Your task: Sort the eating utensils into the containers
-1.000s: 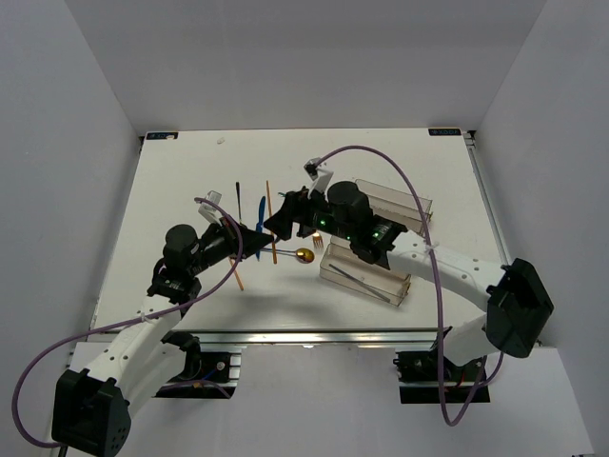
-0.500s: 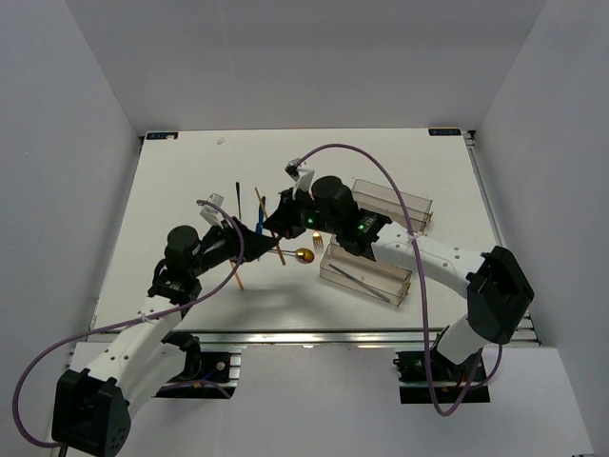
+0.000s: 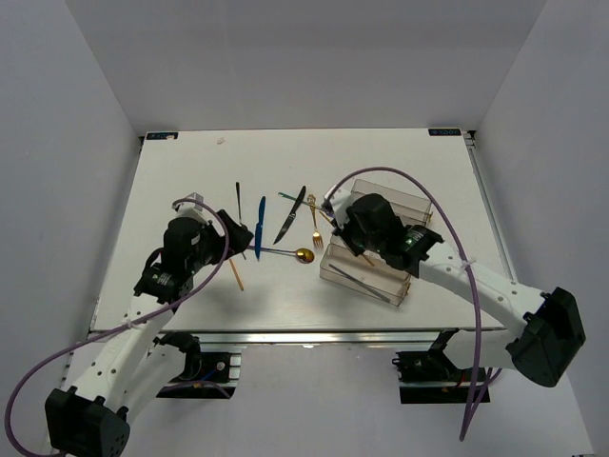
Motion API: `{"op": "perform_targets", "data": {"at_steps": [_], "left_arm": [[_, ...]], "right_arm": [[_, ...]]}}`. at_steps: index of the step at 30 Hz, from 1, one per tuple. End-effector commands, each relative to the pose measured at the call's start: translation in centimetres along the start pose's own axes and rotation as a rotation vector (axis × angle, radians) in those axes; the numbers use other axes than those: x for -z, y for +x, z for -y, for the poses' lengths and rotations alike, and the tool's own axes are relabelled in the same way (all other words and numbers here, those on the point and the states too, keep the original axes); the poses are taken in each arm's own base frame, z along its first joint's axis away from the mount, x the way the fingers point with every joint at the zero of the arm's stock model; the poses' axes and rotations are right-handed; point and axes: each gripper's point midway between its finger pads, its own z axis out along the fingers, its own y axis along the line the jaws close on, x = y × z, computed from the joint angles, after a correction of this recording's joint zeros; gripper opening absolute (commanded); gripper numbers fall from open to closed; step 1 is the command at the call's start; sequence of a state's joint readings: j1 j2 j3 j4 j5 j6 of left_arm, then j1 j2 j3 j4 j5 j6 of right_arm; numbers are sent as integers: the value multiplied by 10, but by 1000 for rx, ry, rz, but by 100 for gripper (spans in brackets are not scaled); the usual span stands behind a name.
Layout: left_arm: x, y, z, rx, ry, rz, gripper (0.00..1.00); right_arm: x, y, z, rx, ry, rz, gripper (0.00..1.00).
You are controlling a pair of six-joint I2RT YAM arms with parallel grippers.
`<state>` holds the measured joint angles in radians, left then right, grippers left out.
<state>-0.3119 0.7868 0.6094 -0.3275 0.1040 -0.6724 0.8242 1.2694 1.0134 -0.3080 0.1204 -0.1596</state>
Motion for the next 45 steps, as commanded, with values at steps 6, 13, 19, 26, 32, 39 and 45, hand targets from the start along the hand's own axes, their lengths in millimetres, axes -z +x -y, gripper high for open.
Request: {"op": "perform_targets", "data": {"at_steps": [6,13,19,26,32,39,45], "left_arm": [[6,-9,-48,-15,-300,18,98],[7,-12,-48,-24,-302,31,98],[7,-11,-50,-19,-311,34,98],[-4,0,-69,-33,-408,-39,98],[-21,24,-86,-42,-479,-167,98],[-23,22,-92,6,-502,-109,98],[-31,34,-103,4,-558,-168,97]], "right_arm": [[26,83,24,223,84,-253,0],[25,112,18,245,42,-308,0],[24,117,18,267,42,-286,30],[33,76,23,256,59,-162,89],[54,-10,39,134,152,66,89],[67,-47,67,18,327,250,89],[58,-51,62,-192,308,225,89]]}}
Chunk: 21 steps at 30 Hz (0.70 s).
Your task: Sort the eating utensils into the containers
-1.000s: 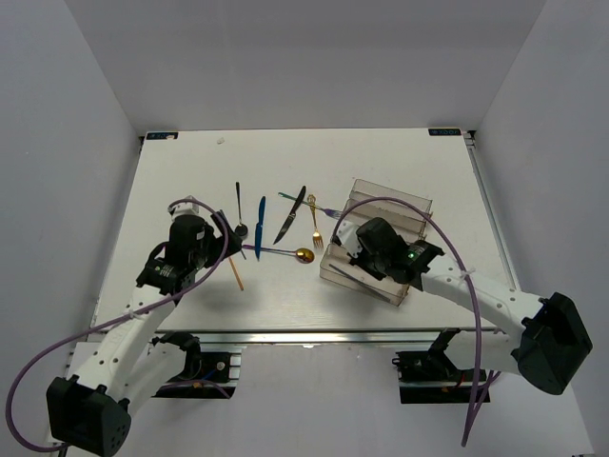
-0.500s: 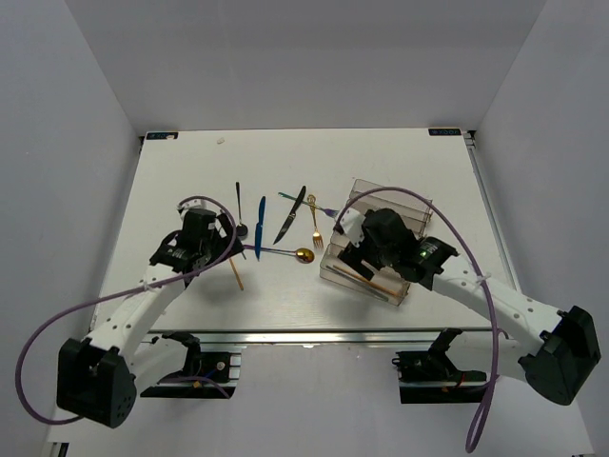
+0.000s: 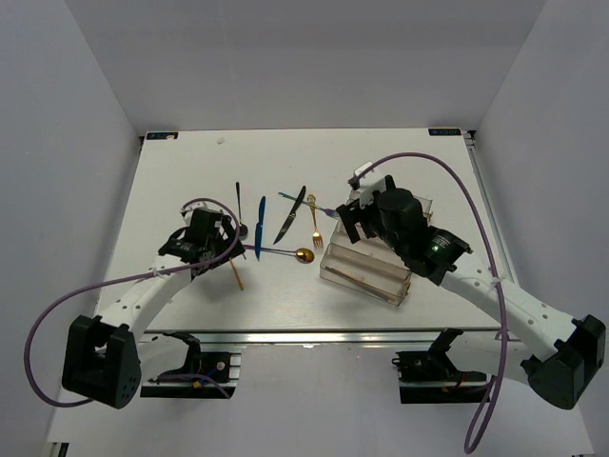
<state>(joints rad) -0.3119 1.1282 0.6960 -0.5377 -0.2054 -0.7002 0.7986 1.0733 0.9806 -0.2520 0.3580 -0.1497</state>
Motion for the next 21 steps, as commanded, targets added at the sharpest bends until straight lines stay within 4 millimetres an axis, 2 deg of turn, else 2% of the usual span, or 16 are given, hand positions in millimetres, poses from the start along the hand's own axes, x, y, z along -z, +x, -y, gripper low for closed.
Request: {"op": "perform_targets", "data": {"at_steps": [1,3,5,9,11,21], "left_arm": [[-8,1,-5,-6,-56,-10,95],[-16,7,-13,-17,-111,-35,93],[-22,9,-19,-21,-144,-36,82],[-30,16,-18,-20,-143,-64,61],[-33,18,-16,-21,-140,-77,53],[-47,35,-14,-54,-145,-157,52]], "right_arm": [[-5,-20,-8,-132,-26,33,89],[-9,-20,-12,-149,-35,20,89],[-12,-18,-16,-184,-45,11,88],[-17,-13,-26,-197,-85,-7,80],[-18,-9,-26,-199,-79,-15,78],[-21,3,-28,-184,-75,-28,76]]}}
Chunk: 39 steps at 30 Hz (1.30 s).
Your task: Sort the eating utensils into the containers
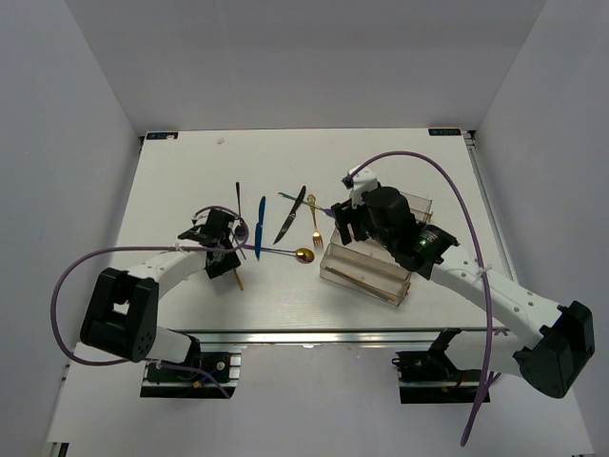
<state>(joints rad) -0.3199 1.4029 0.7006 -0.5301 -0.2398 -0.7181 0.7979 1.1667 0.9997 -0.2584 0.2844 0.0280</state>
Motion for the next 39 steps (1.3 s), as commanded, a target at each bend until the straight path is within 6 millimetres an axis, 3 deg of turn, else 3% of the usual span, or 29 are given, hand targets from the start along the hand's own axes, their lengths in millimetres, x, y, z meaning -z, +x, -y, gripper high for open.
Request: {"op": "perform_targets", "data": {"at_steps": [1,10,19,23,24,28,30,35,39], "left_arm": [[2,-10,16,-15,39,19,52],[2,-15,19,-43,-5,22,48],[-12,12,11,-109,-68,-67,36],[-18,27,9,-117,-59,-112,28],[-20,31,8,-121,-60,-123,20],[-27,50,0,-143,-61,-181,3],[-27,53,-1,-143,-53,-185,0],[-7,40,9,-85,34,-107,0],[28,8,32,-20,187,37,0]], "right_arm": [[-1,-8,-1,-19,-3,42,75],[-2,-3,0,1,-3,41,75],[-2,-1,-3,8,-20,48,75],[-2,0,-5,7,-32,54,75],[-3,0,-7,7,-44,52,75],[0,-1,-11,9,-71,63,75],[2,-3,-15,8,-94,73,75],[6,-10,-28,-36,-162,107,76],[7,-18,-65,-140,-354,120,73]]}}
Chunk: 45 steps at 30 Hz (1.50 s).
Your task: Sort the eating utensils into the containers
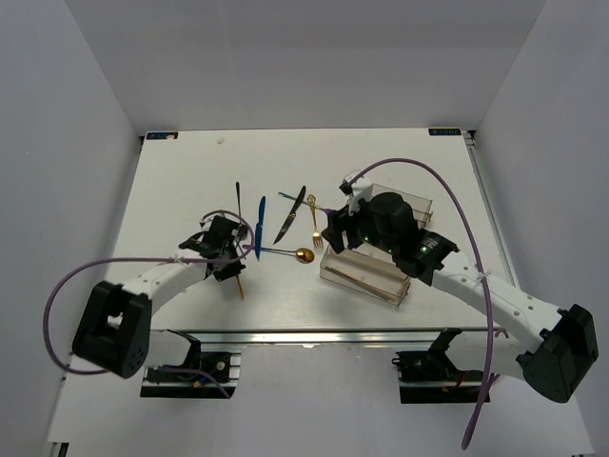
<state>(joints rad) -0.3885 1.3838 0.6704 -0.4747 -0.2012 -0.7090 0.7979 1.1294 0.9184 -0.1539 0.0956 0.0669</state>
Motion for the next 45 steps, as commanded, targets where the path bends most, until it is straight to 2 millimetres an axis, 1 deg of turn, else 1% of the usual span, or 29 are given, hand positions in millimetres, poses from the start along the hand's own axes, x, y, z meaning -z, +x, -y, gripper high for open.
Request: {"op": "perform_targets", "data": {"at_steps": [1,2,3,5,6,7,8,10,12,13,15,16,17,21,24,28,31,33,34,35,36,37,38,39,40,41,43,44,45], "left_arm": [[32,-10,21,40,160,57,0],[41,-16,29,44,212,86,0],[58,-27,39,56,292,149,0],[77,-35,58,42,426,193,0],[87,-38,61,42,467,227,0],[94,-37,67,33,516,226,0],[102,-37,77,19,584,235,0],[111,-33,86,-3,662,230,0],[127,-31,101,-29,779,228,0],[131,-29,105,-40,816,230,0],[143,-29,112,-58,886,243,0],[150,-32,115,-66,912,262,0],[152,-31,116,-70,923,262,0],[158,-30,122,-86,965,253,0],[157,-27,125,-86,981,228,0],[163,-30,130,-89,1022,250,0],[167,-31,131,-91,1034,259,0],[170,-33,131,-92,1044,271,0],[171,-34,131,-93,1044,275,0],[172,-34,131,-95,1045,280,0],[172,-36,131,-97,1039,288,13],[169,-36,128,-93,1016,281,30],[167,-41,126,-82,982,301,43],[162,-42,121,-85,945,303,79],[163,-44,116,-85,905,301,98],[158,-51,109,-74,841,329,98],[157,-59,94,-88,728,347,98],[157,-64,86,-84,674,365,98],[151,-74,72,-71,574,406,98]], "right_arm": [[-7,-19,-38,-122,-193,67,72],[-9,-31,-46,-155,-231,110,72],[-10,-35,-55,-232,-274,115,72],[-17,-45,-65,-308,-324,168,69],[-19,-48,-69,-397,-343,173,69],[-28,-46,-71,-437,-344,167,69],[-31,-55,-73,-464,-355,198,69],[-43,-55,-80,-505,-372,192,69],[-48,-66,-88,-521,-395,211,69],[-57,-62,-91,-535,-395,193,69],[-61,-67,-97,-545,-407,194,69],[-68,-62,-99,-552,-404,176,69],[-70,-65,-103,-549,-414,175,69],[-84,-57,-112,-547,-420,141,69],[-92,-56,-117,-543,-426,123,68],[-100,-55,-123,-536,-428,110,66],[-105,-55,-124,-533,-426,104,59],[-109,-51,-123,-525,-413,95,48],[-109,-52,-122,-516,-411,98,38],[-109,-52,-121,-508,-406,101,18],[-108,-54,-120,-499,-404,108,7],[-108,-54,-117,-464,-393,115,0],[-108,-54,-110,-443,-359,123,0],[-105,-52,-104,-417,-328,110,0],[-104,-50,-95,-346,-294,115,0],[-103,-47,-78,-307,-235,114,0],[-90,-40,-54,-189,-187,95,0],[-85,-28,-43,-38,-181,74,0],[-74,-13,-34,43,-174,15,0]]}}
